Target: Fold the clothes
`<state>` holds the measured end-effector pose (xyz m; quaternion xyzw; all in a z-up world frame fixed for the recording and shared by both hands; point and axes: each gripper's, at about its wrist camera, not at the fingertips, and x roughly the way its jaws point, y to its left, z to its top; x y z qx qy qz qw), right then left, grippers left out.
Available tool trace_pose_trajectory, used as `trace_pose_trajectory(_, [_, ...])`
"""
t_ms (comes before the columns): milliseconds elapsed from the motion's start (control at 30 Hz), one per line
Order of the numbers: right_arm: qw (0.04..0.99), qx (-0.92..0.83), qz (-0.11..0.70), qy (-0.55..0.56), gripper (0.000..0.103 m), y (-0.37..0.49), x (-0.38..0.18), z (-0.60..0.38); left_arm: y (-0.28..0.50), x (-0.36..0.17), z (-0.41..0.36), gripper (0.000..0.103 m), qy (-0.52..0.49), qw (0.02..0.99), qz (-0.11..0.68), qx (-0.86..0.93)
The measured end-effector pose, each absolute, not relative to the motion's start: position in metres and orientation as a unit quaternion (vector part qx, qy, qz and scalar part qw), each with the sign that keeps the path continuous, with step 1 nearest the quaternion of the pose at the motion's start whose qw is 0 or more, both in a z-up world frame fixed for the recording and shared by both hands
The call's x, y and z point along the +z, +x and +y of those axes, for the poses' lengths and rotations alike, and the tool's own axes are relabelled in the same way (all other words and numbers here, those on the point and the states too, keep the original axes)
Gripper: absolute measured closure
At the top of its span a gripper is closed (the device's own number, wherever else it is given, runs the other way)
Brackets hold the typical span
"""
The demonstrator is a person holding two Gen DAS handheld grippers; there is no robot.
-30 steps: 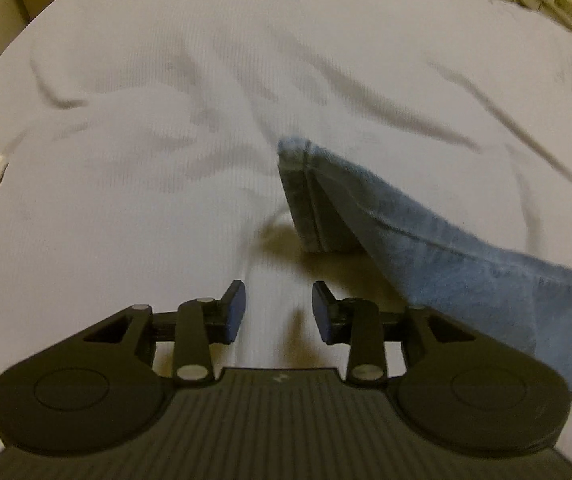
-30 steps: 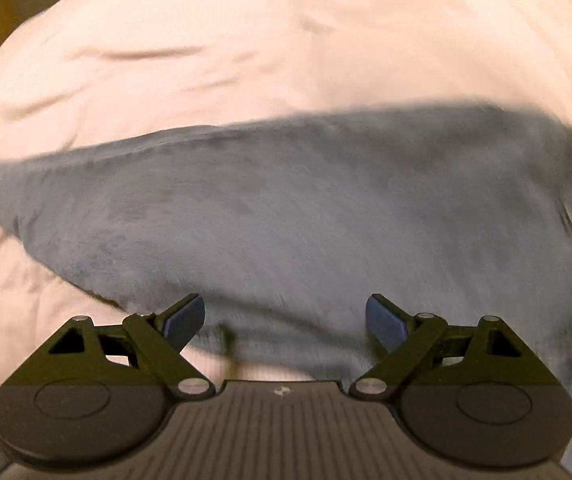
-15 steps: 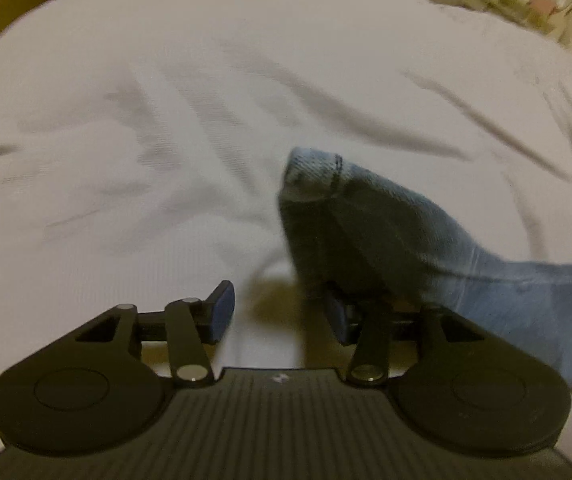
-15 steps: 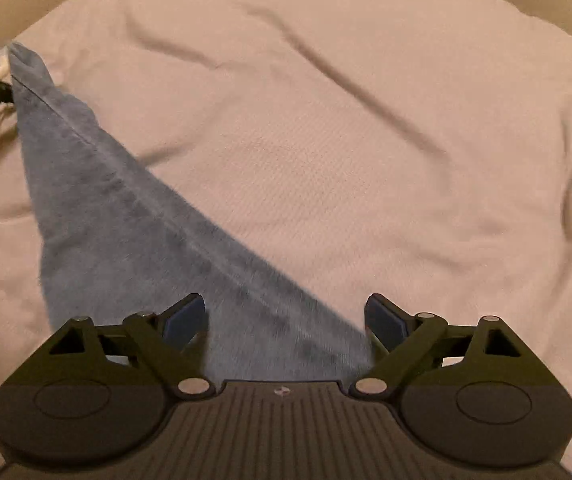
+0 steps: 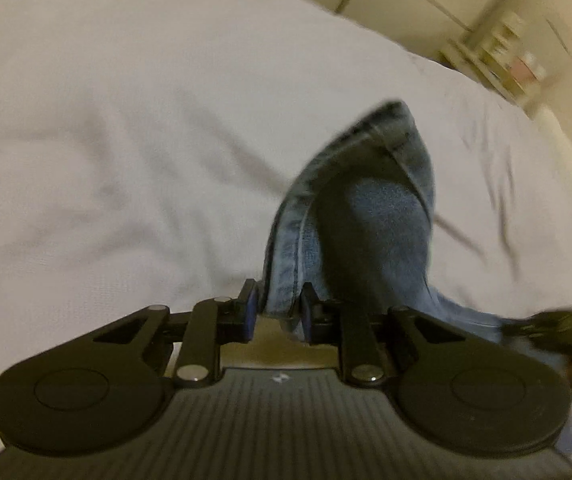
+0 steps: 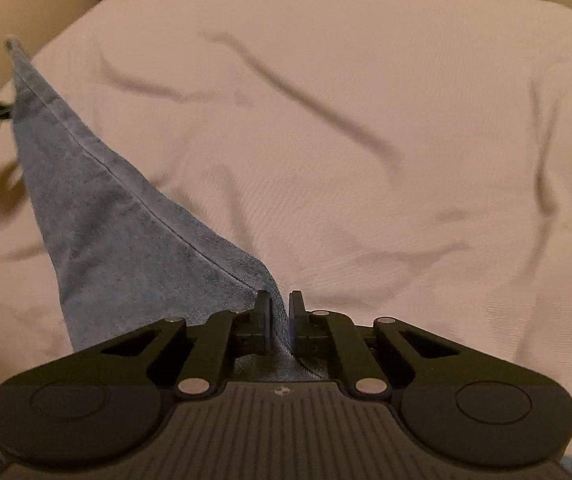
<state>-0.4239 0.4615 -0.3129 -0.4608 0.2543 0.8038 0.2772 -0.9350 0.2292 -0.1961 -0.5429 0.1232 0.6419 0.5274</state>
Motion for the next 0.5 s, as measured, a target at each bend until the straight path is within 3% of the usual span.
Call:
trace_pose_trajectory(67, [0.301,0.796,0.27,-0.451,0.08,-0.414,-0.312,0.463,-0.952,-0.165,0.211,0.085,-0.565,0.497,0.102,0.65])
trace_pose_trajectory(100, [0.307,0.792,0.276,-0.45,0.064,-0.413,-0.313,0.464,-0.959,-0.154,0.206,0.085,-0.571,0.481,0.1,0.658])
trace_pose_trajectory(167, [0.331,0.782,0.269,-0.455,0.05,-0.42,-0.315,0.464,-0.968,-0.148,0.203,0.085,-0.538,0.449,0.146,0.698])
trace_pose_trajectory(200, [0.337,0.78,0.277,-0.449,0.037,-0.421,-0.315,0.462,-0.973,-0.145,0.202,0.081,-0.519,0.432,0.171,0.717])
trace_pose_trajectory(233, [0.342,0.779,0.286,-0.441,0.031,-0.421,-0.313,0.459,-0.976,-0.157,0.198,0.076,-0.519,0.412,0.19,0.724])
trace_pose_trajectory(300, [0.352,0.776,0.304,-0.426,0.025,-0.422,-0.311,0.455,-0.981,-0.186,0.188,0.073,-0.527,0.371,0.223,0.731])
trace_pose_trajectory(400, [0.359,0.773,0.337,-0.399,0.015,-0.405,-0.298,0.429,-0.961,-0.215,0.165,0.072,-0.569,0.36,0.163,0.721])
trace_pose_trajectory(500, [0.382,0.748,0.379,-0.388,0.014,-0.372,-0.295,0.398,-0.94,-0.243,0.141,0.061,-0.608,0.351,0.094,0.706])
